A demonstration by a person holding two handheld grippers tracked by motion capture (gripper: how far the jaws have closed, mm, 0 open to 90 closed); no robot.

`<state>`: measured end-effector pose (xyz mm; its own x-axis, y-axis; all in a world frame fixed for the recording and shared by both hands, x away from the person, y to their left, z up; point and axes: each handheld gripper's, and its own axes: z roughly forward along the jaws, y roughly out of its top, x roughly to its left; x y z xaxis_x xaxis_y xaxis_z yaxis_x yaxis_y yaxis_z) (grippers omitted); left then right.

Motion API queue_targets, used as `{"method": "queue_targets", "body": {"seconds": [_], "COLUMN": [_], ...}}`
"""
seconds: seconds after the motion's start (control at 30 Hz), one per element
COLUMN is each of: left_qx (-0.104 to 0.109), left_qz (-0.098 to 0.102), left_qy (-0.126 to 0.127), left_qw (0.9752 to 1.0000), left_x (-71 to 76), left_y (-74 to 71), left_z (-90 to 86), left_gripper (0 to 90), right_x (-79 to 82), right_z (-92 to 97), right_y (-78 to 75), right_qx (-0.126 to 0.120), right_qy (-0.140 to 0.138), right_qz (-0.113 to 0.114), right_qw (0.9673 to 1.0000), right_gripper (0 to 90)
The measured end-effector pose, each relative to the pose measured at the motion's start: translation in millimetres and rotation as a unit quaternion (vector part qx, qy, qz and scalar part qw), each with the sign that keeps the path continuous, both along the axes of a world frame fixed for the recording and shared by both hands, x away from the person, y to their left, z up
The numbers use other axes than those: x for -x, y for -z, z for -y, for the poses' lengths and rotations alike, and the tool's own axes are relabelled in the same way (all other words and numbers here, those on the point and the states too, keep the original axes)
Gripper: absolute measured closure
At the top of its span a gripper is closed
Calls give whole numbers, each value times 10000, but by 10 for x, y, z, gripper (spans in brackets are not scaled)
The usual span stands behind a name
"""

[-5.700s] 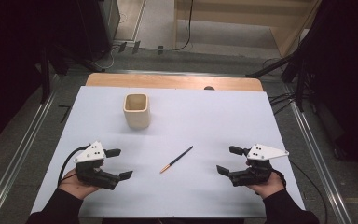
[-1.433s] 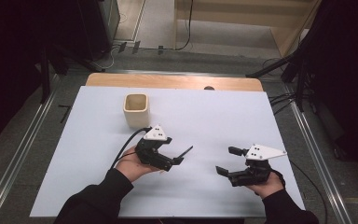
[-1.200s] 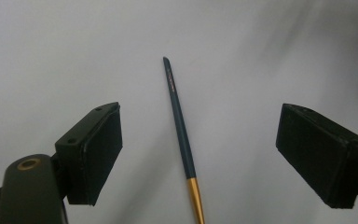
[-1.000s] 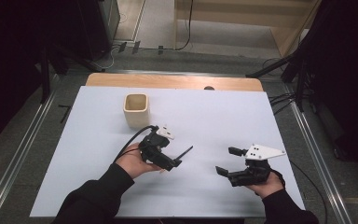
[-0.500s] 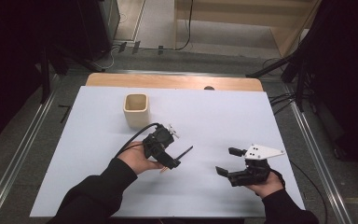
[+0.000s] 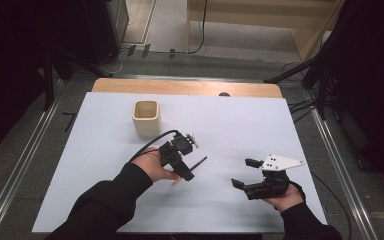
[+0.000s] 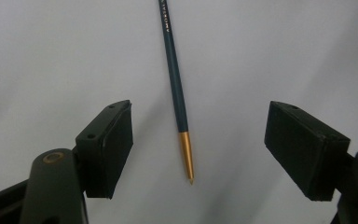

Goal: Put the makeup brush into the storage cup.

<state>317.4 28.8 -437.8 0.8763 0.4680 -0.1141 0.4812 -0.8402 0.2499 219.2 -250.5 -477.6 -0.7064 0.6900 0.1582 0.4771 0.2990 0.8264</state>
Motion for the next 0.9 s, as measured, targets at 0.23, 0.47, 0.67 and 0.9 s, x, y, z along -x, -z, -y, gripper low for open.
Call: {"method": "queue_targets", "body": {"seconds": [0.23, 0.47, 0.67, 0.9], "left_qx": [-95, -149, -281, -384], "left_qz": [-54, -60, 47, 176], "left_qy": [30, -1, -142, -220], "left_qw": [9999, 9999, 9995, 9989], "left_x": [-18, -29, -55, -39], "left_y": [64, 138, 216, 307], "left_z": [44, 60, 51, 58], "left_gripper": [243, 284, 296, 297], "right_x": [-1, -6, -3, -5], "right_z": [-6, -3, -5, -2], "right_y": [1, 5, 4, 6], "right_qx": [21, 11, 17, 29], "right_qy": [10, 18, 16, 28], "right_qz": [-8, -23, -26, -22], "right_qw": [10000, 10000, 10000, 10000], "right_gripper": [134, 134, 134, 134]}}
